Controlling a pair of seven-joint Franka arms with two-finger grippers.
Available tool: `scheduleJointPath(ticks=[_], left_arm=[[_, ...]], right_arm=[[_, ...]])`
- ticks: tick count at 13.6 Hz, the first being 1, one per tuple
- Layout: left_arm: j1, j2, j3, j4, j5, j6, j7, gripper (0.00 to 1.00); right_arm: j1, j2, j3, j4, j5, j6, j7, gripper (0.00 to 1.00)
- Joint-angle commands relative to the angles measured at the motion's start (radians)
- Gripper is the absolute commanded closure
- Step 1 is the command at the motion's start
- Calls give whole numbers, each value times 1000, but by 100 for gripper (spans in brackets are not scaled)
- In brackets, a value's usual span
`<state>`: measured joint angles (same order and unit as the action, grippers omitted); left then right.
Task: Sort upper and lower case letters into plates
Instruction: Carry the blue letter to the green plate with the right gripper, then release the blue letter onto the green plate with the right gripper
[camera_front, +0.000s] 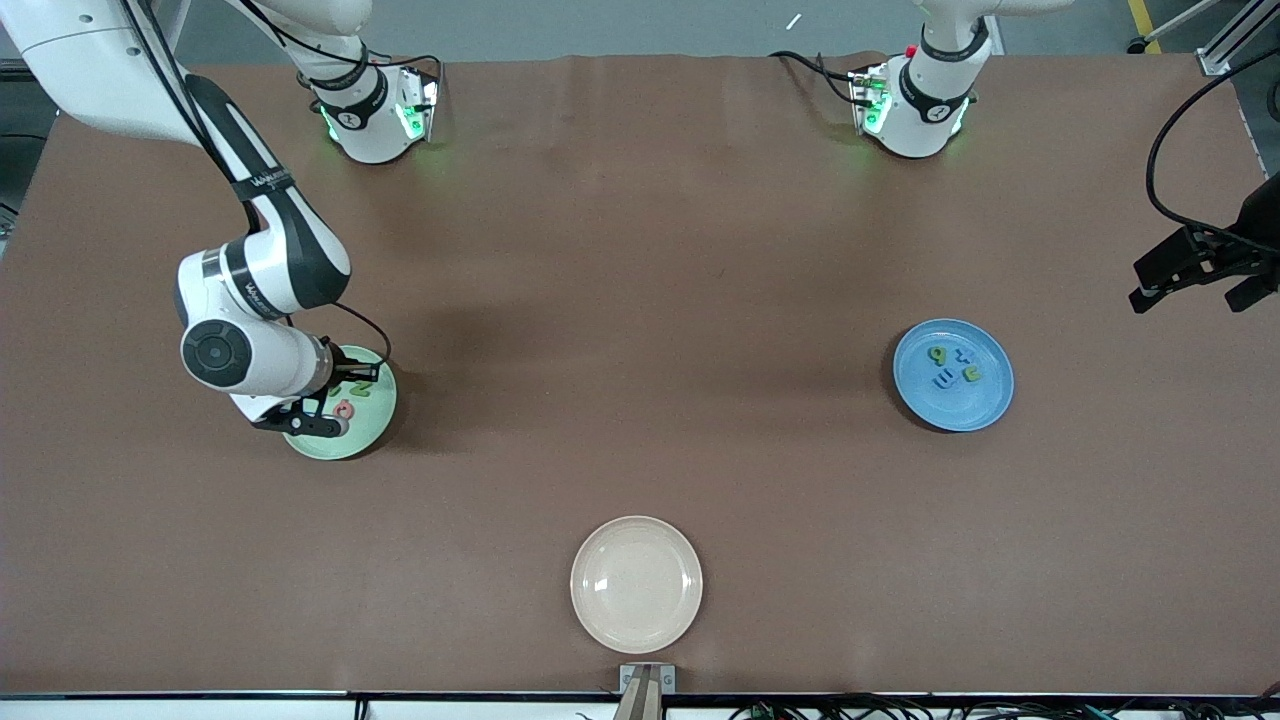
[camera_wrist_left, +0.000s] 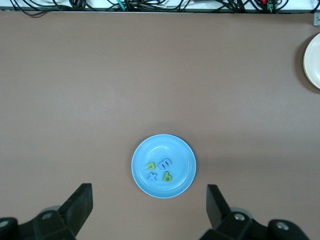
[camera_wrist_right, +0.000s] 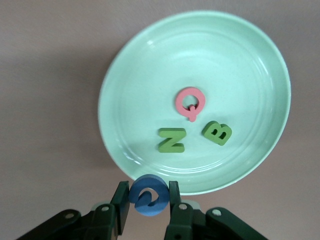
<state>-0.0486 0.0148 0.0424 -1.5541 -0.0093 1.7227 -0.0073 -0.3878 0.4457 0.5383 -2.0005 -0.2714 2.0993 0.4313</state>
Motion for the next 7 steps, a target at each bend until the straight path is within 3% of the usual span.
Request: scheduleJointPath(ticks=[1, 3, 7], left_arm=[[-1, -7, 2, 8, -11, -17, 17, 0], [-1, -7, 2, 8, -11, -18, 17, 0], [-1, -7, 2, 8, -12, -18, 17, 0]], right_arm=[[-91, -59, 22, -142, 1, 120, -68, 100], [-103, -59, 20, -199, -2, 209, -75, 100], [-111, -56, 15, -207, -5, 219, -75, 100]])
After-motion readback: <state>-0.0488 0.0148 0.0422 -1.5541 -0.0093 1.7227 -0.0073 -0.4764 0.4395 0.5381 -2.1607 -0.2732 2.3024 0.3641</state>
